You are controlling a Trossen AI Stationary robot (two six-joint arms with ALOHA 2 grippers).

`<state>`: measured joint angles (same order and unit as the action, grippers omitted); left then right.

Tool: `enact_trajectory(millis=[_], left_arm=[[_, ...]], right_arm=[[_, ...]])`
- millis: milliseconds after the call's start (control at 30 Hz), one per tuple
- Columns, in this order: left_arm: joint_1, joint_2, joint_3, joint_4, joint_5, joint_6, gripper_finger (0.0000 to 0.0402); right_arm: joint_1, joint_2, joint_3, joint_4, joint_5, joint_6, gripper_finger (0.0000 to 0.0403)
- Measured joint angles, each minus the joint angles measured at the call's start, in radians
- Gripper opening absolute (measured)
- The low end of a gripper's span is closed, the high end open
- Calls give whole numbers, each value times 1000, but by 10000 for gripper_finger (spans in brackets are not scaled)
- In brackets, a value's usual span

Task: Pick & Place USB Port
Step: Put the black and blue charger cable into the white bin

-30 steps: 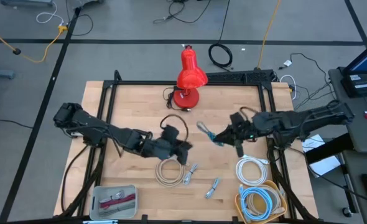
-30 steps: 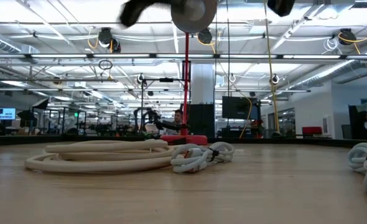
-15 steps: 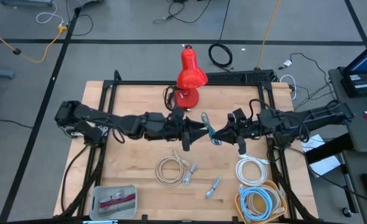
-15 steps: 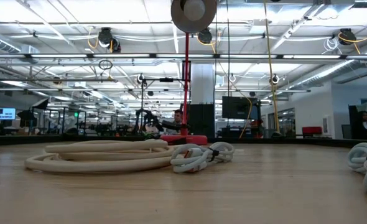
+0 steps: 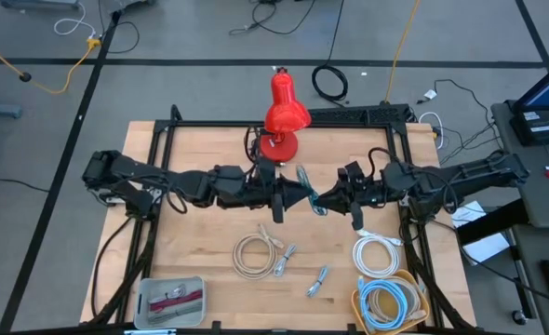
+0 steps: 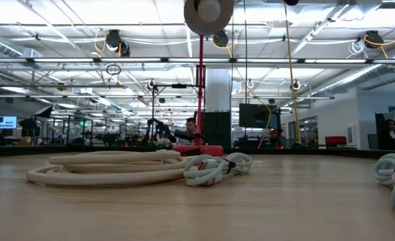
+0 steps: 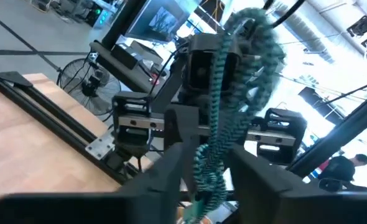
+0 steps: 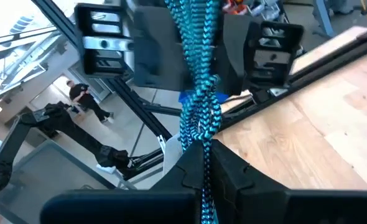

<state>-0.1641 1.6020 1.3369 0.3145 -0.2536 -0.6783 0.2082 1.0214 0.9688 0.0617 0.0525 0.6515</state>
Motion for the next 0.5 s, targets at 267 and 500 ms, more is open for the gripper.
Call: enact_trajectory(millis=[267, 500], left_arm=[[-7, -40, 4, -125, 38, -43, 9], [-21, -149, -2, -376, 45, -65, 8]], right_arm=[[7, 3, -3, 165, -98, -30, 54], [27, -7, 2, 236, -147, 19, 170]])
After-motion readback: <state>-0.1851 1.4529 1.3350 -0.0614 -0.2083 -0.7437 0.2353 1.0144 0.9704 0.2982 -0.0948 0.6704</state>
